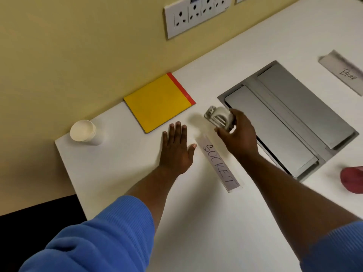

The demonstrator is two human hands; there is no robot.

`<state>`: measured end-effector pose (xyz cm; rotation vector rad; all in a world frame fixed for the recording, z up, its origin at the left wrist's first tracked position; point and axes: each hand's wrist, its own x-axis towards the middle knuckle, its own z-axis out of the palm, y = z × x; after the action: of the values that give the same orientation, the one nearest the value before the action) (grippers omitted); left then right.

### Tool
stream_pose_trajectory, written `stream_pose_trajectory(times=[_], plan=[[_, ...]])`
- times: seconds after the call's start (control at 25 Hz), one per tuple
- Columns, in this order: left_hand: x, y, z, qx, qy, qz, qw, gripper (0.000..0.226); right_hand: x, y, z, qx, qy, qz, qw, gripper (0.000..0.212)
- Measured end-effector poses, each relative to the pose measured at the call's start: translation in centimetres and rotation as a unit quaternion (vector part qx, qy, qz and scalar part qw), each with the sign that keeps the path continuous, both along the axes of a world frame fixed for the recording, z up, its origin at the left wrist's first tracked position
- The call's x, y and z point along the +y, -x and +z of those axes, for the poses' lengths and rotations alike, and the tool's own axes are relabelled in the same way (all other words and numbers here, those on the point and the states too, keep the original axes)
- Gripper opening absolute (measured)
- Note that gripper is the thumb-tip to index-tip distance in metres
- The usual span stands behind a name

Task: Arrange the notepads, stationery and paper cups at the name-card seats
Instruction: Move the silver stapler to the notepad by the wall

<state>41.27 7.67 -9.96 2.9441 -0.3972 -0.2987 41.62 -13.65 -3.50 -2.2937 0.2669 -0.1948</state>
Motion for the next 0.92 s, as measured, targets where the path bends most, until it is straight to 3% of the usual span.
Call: stream_pose_trajectory(times=[0.2,0.48,0.68,0.92], plan=[[0.1,0.2,-0.7,-0.021,-0.006,0.008,1.0,0.078,0.1,-5.8,-2.7,0.013,0.01,-0.006,1.0,0.054],[0.2,0.1,-1.5,-0.051,0.019,0.01,0.998,0.078,1.6,-11.2,-4.9,0.007,0.106,-0.037,0.994,0.049],[0.2,0.0,-1.8,-0.049,0.011,0.01,0.999,0.078,2.4,-11.7,-5.3,0.023,0.083,0.006,0.996,0.065],[0.2,0.0,-1.8,-0.05,0.02,0.013,0.998,0.077,1.1,-9.7,-5.8,0.009,0.026,-0.006,1.0,0.061]])
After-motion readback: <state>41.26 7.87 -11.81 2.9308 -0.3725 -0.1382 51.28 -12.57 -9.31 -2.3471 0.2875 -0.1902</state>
